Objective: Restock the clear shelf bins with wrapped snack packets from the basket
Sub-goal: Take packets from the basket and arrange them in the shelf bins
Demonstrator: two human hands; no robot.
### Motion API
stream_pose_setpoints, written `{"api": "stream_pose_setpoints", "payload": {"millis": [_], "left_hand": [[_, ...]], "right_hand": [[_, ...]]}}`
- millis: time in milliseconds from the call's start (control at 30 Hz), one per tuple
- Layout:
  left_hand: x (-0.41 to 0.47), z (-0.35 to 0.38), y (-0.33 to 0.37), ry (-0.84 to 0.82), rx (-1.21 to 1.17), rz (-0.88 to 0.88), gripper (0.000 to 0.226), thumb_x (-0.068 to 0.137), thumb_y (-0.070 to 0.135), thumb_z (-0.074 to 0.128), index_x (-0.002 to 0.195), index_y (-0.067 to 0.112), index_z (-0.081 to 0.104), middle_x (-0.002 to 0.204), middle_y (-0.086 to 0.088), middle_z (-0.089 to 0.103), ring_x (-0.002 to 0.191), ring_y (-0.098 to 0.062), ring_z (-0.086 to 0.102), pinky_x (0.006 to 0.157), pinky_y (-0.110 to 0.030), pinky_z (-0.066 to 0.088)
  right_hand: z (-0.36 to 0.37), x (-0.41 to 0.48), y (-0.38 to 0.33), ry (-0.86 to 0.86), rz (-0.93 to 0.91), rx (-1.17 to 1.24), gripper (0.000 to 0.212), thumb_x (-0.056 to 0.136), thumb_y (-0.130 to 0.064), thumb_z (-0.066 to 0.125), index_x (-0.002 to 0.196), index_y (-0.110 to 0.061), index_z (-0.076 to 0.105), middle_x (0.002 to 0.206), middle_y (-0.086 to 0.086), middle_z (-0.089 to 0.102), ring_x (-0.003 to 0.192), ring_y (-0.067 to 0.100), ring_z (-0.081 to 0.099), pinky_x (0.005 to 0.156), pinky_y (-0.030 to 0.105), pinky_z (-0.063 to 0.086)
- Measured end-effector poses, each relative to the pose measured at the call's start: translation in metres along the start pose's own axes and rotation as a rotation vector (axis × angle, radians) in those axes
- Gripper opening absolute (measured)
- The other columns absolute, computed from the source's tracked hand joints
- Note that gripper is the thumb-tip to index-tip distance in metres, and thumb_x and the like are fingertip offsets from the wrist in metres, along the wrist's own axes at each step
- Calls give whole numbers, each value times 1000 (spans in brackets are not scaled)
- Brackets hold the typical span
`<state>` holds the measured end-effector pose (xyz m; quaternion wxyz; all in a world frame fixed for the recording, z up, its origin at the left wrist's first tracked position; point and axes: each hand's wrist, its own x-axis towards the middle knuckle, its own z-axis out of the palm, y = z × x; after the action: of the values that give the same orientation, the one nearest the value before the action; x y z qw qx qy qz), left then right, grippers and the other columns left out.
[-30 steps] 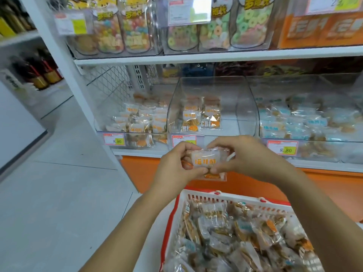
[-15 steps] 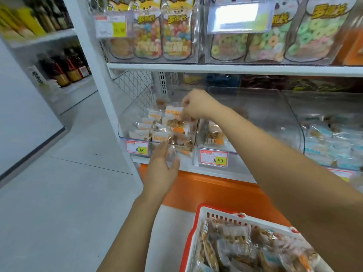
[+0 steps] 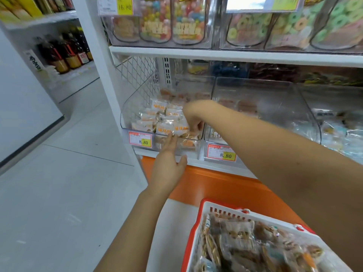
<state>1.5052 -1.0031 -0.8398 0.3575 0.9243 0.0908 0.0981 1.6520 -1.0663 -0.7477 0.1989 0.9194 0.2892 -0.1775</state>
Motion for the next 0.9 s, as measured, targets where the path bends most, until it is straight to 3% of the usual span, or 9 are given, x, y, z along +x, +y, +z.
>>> {"api": "stream_pose_setpoints", "payload": {"millis": [100, 133, 233, 400, 533, 633, 700, 800, 900], "left_hand": [[-3, -3, -4, -9, -28, 23, 64, 94, 16, 56, 150, 19, 26, 159, 8, 15, 143, -13, 26, 114, -26, 20], [-5, -3, -5, -11, -24, 22, 63, 94, 16, 56, 150, 19, 27, 158, 7, 17, 143, -12, 25, 114, -29, 25], [-12, -5, -5, -19, 0, 27, 63, 94, 19, 57, 150, 19, 28, 157, 4, 25, 143, -13, 26, 113, -27, 26], [-23, -10, -5, -75, 55, 21, 55, 93, 18, 59, 144, 16, 40, 151, 0, 37, 136, -17, 38, 106, -24, 29], [-35, -9, -4, -196, 109, -23, 45, 93, 20, 60, 137, 18, 51, 136, -5, 55, 118, -22, 54, 94, -25, 39], [-43, -3, -7, -330, 95, -26, 33, 92, 19, 61, 124, 13, 61, 126, -4, 62, 114, -17, 57, 93, -24, 41], [-50, 2, -12, -407, 87, -40, 21, 92, 18, 60, 110, 9, 68, 113, -3, 67, 104, -17, 60, 89, -25, 46], [-58, 13, -19, -502, 140, -42, 15, 93, 16, 56, 94, 9, 70, 102, -3, 68, 93, -17, 61, 80, -28, 49], [-69, 34, -27, -647, 254, -46, 20, 95, 16, 50, 97, 8, 68, 104, -8, 67, 96, -22, 61, 81, -30, 46]], "right_hand": [[11, 0, -11, -18, 31, -156, 14, 90, -22, 64, 84, -10, 57, 96, 4, 50, 80, 19, 52, 76, 30, 45], [15, 1, -14, -1, 38, -191, 9, 90, -18, 61, 91, -10, 59, 100, 5, 49, 82, 20, 52, 76, 31, 43], [27, 3, -20, 67, 58, -249, 29, 94, -9, 52, 123, -11, 56, 125, 5, 53, 114, 24, 53, 86, 32, 41], [34, -8, -27, 100, 90, -257, 31, 97, -14, 51, 128, -10, 53, 131, 6, 52, 120, 25, 51, 97, 33, 41], [19, -23, -26, 189, 28, -112, 31, 86, -6, 64, 117, -2, 60, 110, 12, 57, 104, 30, 57, 86, 36, 48], [15, -51, -16, 486, -56, 162, 11, 86, -18, 65, 86, -8, 60, 90, 9, 59, 95, 30, 62, 72, 35, 46], [33, -78, -11, 634, -79, 323, 22, 88, -22, 60, 70, -13, 49, 75, 4, 58, 78, 26, 57, 64, 31, 39], [94, -114, -8, 574, -91, 447, 39, 90, -29, 58, 59, -18, 39, 59, 0, 45, 63, 20, 46, 55, 30, 34], [190, -126, -17, 345, 6, 520, 29, 93, -30, 57, 68, -14, 54, 69, 1, 54, 69, 18, 52, 56, 25, 38]]}}
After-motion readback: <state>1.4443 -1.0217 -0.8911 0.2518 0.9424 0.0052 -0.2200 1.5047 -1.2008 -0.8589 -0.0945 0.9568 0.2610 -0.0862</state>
